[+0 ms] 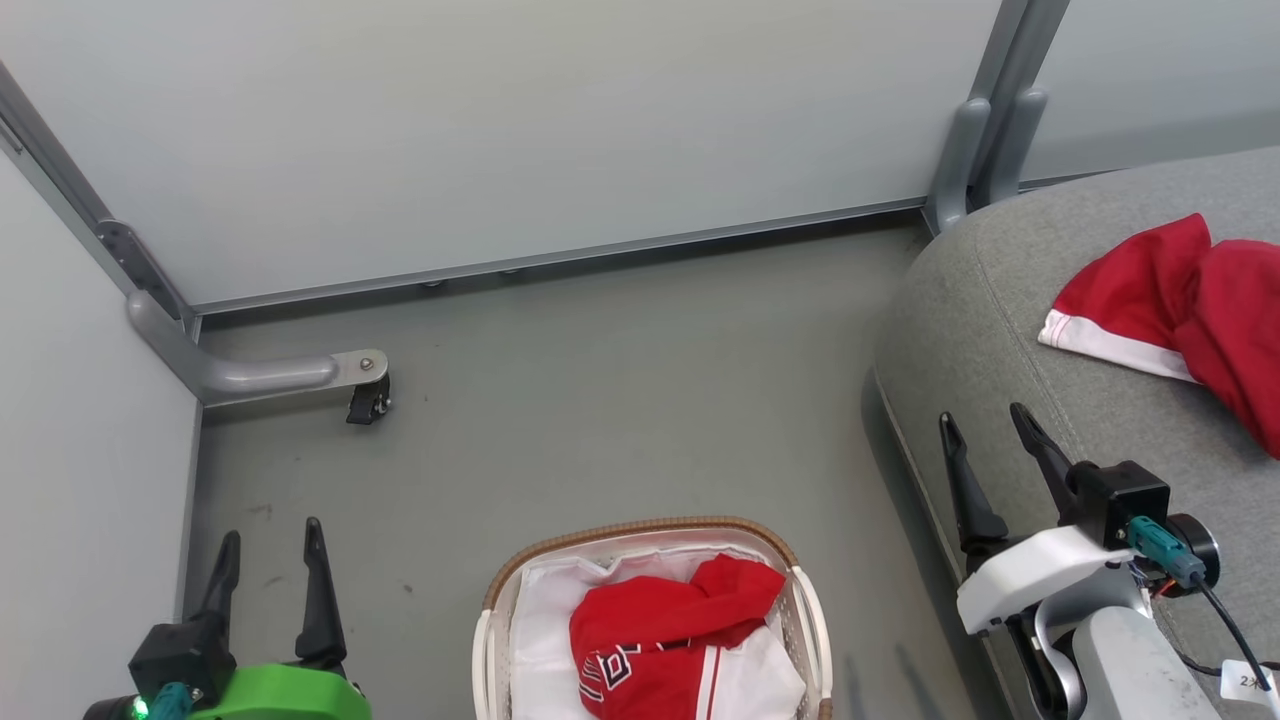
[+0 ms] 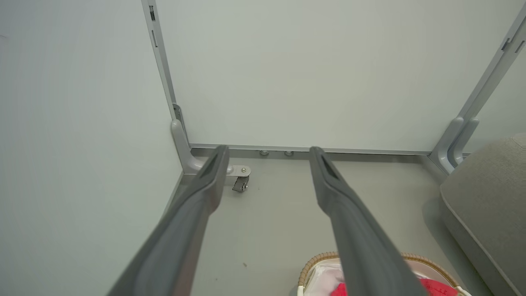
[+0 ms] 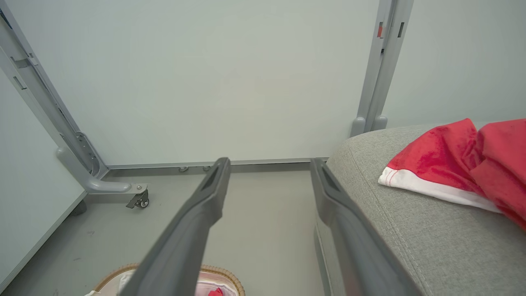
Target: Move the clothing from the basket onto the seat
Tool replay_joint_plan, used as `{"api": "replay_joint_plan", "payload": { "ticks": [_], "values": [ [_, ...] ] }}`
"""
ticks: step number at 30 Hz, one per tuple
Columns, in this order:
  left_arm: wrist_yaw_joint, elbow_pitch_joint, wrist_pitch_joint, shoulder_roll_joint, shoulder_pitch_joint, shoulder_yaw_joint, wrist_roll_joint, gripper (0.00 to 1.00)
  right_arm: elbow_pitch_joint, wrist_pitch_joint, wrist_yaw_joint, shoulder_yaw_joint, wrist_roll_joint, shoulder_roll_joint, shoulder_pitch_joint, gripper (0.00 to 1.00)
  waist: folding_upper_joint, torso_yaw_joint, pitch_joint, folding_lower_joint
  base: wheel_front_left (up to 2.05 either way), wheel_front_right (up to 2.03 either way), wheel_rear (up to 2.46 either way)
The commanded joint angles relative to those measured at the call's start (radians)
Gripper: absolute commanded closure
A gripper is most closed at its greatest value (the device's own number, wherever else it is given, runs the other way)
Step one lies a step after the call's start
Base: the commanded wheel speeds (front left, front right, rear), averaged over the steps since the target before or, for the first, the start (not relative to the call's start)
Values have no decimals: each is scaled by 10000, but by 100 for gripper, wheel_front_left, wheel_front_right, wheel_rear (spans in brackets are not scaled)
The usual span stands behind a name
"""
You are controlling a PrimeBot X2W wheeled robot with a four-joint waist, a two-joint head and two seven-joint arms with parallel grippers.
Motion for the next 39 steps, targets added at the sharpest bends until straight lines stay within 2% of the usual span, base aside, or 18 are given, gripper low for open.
{"api": "replay_joint_plan", "payload": {
  "ticks": [1,9,23,31,39],
  "values": [
    [10,-1,-8,2,115,-86,-28,0,46,0,-14,16,4,-15,134,0,0,-13,-21,0,0,0,0],
    [-97,43,-8,5,-388,-869,58,0,-62,0,-14,160,-1,-15,-263,0,0,-161,403,0,0,0,0],
    [-176,1364,-8,40,-2620,-3527,-50,0,-667,0,-14,609,106,-27,-1667,0,0,-1139,2925,0,0,0,0],
    [-174,2630,-8,664,-4157,-4926,-441,0,-1164,0,-14,973,216,78,-2458,0,0,-1760,4461,0,0,0,0],
    [-175,4056,-8,1282,-5328,-6768,-875,0,-1812,0,-14,1190,679,111,-3069,0,0,-2226,5788,0,0,0,0]
  ]
}}
